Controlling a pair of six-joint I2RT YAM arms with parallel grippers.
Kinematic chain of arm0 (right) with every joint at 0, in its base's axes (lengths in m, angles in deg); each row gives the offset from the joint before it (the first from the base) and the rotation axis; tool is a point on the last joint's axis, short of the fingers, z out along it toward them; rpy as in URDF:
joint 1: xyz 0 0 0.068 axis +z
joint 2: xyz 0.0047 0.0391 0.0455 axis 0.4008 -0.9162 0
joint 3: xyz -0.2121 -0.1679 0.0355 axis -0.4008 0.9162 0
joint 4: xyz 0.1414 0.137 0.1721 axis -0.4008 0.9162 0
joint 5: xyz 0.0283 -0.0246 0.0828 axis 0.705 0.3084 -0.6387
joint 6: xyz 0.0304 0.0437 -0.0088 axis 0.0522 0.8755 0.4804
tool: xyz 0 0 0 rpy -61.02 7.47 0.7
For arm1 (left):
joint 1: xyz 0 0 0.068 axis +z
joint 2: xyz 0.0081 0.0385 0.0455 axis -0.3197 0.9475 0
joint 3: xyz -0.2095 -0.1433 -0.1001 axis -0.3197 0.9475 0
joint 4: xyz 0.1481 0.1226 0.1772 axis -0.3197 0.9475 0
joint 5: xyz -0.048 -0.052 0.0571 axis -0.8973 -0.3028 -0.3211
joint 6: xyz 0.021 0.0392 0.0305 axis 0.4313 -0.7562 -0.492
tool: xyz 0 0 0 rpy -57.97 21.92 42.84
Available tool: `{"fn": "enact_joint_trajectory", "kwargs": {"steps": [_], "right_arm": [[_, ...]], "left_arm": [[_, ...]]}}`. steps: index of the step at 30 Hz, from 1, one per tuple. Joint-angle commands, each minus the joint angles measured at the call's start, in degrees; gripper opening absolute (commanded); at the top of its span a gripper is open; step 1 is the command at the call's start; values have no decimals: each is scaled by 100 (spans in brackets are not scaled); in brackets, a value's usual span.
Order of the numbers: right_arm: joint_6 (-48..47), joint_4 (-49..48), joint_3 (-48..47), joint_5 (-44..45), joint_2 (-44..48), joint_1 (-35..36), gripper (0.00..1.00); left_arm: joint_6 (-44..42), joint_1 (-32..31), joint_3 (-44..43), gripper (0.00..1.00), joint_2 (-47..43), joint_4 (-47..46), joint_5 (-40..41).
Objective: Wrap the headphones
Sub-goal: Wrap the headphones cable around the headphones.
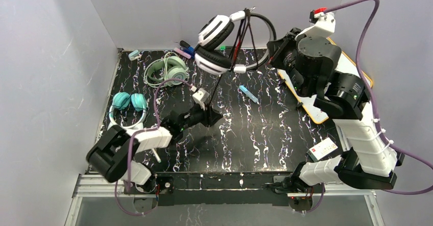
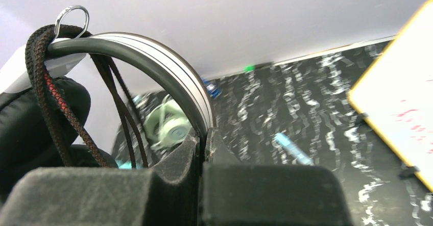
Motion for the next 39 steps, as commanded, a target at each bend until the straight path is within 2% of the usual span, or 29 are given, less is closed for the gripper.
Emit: {"fn": "enact_joint_trajectory", "kwargs": {"steps": [1,5,7,9,12,14,17,20,27,28,29,31,32,39], "right_arm": [[-429,-2169,478,1930,272,5,1],[-477,-2648,717,2850,-17,0,1],[-965,-3311,914,3174,-97,4,1],[-2072,-4686,1456,3493,-93,5,1],[-4632,-7503,2222,3743,-238,-34,1],[-5343,-8028,2446,3830,-419,-178,1],[-5360,-7631,2906,3815,-562,-285,1],[-5377,-7219,3386,3869,-639,-295,1],[-5170,-5950,4148,3875,-769,-267,1],[-4870,-5455,4141,3796,-784,-253,1],[-4229,-4537,4019,3501,-797,-249,1],[-1575,-1626,3267,1981,-966,-471,1],[-1170,-877,3054,1350,-1064,-769,1],[-860,-716,3914,222,-1181,-902,1]], "left_arm": [[303,-347,442,6,-1050,344,-114],[681,-485,677,4,-1632,466,-264],[807,-578,644,4,-1826,627,-393],[841,-733,515,4,-1932,957,-483],[551,-1053,68,4,-2060,1951,-458],[151,-1311,-325,4,-2192,2895,-163],[-421,-1615,-962,3,-2421,4506,537],[-678,-1675,-1406,3,-2714,5722,993],[-975,-1686,-2556,3,-3139,7689,1556],[-1041,-1686,-2776,3,-3129,7921,1636],[-1119,-1686,-2979,2,-3100,8144,1720],[-1285,-1686,-3454,2,-2991,8560,2047],[-1365,-1686,-3669,2,-2919,8748,2131],[-2057,-1686,-5381,3,-2055,9407,2390]]}}
